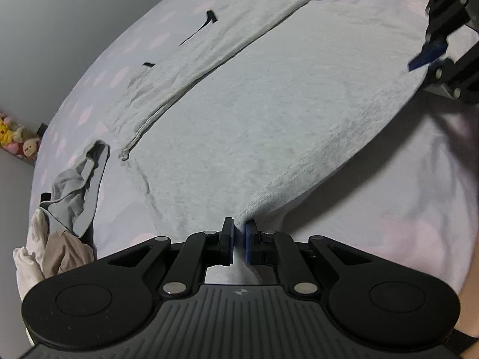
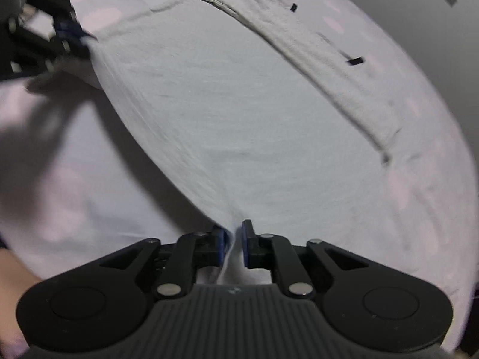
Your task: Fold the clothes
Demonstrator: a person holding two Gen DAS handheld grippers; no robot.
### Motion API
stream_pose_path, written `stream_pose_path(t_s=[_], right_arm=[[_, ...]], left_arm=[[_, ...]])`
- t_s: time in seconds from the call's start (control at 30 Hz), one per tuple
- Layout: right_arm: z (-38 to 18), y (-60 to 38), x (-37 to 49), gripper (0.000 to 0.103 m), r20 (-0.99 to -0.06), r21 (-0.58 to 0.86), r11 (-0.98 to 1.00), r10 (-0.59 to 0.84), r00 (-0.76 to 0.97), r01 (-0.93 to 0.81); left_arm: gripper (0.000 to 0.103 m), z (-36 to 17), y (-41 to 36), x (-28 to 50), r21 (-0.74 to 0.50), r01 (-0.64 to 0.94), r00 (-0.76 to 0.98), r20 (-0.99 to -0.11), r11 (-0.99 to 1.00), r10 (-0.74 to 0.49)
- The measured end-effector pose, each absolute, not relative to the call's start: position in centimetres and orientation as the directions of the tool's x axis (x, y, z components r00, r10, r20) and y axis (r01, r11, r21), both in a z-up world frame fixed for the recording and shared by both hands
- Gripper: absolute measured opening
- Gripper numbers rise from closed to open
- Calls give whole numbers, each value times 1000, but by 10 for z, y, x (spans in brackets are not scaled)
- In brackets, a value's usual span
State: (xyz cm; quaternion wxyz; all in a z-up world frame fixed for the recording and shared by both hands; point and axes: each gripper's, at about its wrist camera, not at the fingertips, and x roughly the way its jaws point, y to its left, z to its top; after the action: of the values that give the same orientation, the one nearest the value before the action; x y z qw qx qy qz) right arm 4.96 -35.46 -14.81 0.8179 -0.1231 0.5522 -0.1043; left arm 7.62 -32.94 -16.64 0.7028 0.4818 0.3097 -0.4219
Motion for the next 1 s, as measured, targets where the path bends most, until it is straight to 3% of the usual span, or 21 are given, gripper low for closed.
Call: stream_pose_path(t_s=[0.13,0.2,0.3,0.43,0.5,0.63,0.9,1.0], right_arm=[[-146,-393,46,20,-876,-297,947,-322,360,124],[-145,-411,42,33,-876,-269,948,-314,366,171],[-144,-432,34,45,-875,-236,947,-304,377,217],[-145,-454,30,47,-887,-173,952,-263,379,254],[-146,-465,30,57,-896,-146,954,-239,374,261],[-139,-479,24,65,-897,-126,952,-229,377,279],[-109,-506,3,66,-867,-98,911,-275,414,400],[-105,-506,-11,67,-858,-45,913,-243,452,406]], left_arm=[[10,-169,-335,103,423,880,469,-844,215,-259],[15,-169,-335,118,404,884,456,-855,235,-248],[15,-169,-333,139,385,884,445,-867,265,-224],[15,-172,-327,158,418,864,474,-863,280,-175],[15,-174,-321,167,422,859,478,-865,291,-155],[15,-176,-303,186,403,852,464,-878,336,-123],[16,-149,-267,210,174,851,334,-907,495,-255],[26,-144,-266,211,106,857,295,-903,504,-313]])
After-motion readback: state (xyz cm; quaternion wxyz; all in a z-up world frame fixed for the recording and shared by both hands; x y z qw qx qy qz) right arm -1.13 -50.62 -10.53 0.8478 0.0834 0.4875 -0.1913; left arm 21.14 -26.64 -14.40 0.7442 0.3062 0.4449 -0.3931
